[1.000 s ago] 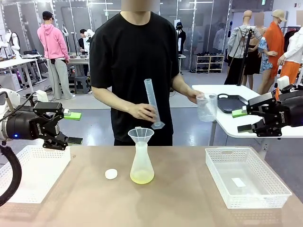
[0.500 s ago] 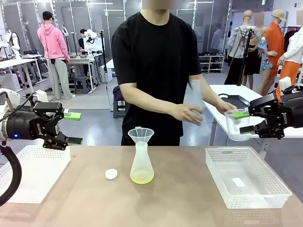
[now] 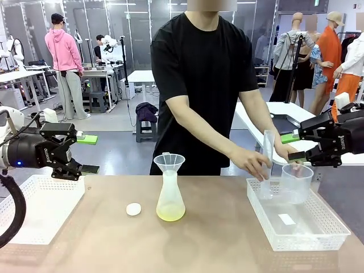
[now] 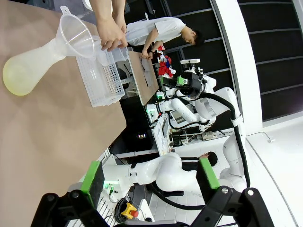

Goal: Prepare the solutions needed for the experiment.
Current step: Once the solution is in the Big flask , pick up the Plastic Funnel and place it back into the right Organizing basket.

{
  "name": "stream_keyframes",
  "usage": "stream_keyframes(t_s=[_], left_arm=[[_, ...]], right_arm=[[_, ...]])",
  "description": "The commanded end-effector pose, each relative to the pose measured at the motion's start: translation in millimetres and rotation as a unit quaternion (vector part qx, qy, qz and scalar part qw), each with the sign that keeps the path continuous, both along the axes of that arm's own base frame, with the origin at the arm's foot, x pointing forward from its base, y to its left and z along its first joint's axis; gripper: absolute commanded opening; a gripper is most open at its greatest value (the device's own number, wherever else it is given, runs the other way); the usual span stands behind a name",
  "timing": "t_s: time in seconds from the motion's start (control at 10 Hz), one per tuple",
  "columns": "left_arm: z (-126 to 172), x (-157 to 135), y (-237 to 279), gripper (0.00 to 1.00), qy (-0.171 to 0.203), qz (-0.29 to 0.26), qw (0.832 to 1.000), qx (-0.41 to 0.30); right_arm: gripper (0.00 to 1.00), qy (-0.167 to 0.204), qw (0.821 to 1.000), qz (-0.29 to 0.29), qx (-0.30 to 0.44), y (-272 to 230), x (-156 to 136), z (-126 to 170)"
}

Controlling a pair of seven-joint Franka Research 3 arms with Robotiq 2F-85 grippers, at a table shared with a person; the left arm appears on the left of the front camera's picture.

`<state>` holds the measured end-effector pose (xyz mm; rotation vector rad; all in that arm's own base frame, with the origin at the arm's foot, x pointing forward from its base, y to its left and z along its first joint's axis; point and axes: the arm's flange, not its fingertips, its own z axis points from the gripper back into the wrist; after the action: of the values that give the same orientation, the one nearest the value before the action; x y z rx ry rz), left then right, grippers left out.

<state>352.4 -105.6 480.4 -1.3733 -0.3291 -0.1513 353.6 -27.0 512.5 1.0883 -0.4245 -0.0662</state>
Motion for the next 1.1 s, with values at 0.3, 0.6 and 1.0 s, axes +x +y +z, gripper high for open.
stream_keyframes(t_s=[0.3,0.6,1.0], left_arm=[[2.0,0.0,-2.1,1.00,-0.001,0.000,1.000,-0.011],[2.0,0.0,-2.1,1.00,-0.001,0.000,1.000,-0.011],[2.0,0.0,-2.1,1.00,-0.001,0.000,1.000,-0.011]], right_arm=[[0.64,-0.009,1.000,0.006,-0.005,-0.8,2.9,0.2],[0.64,-0.009,1.000,0.006,-0.005,-0.8,2.9,0.2],[0.64,-0.140,0.981,0.108,-0.084,39.5,9.4,7.1]])
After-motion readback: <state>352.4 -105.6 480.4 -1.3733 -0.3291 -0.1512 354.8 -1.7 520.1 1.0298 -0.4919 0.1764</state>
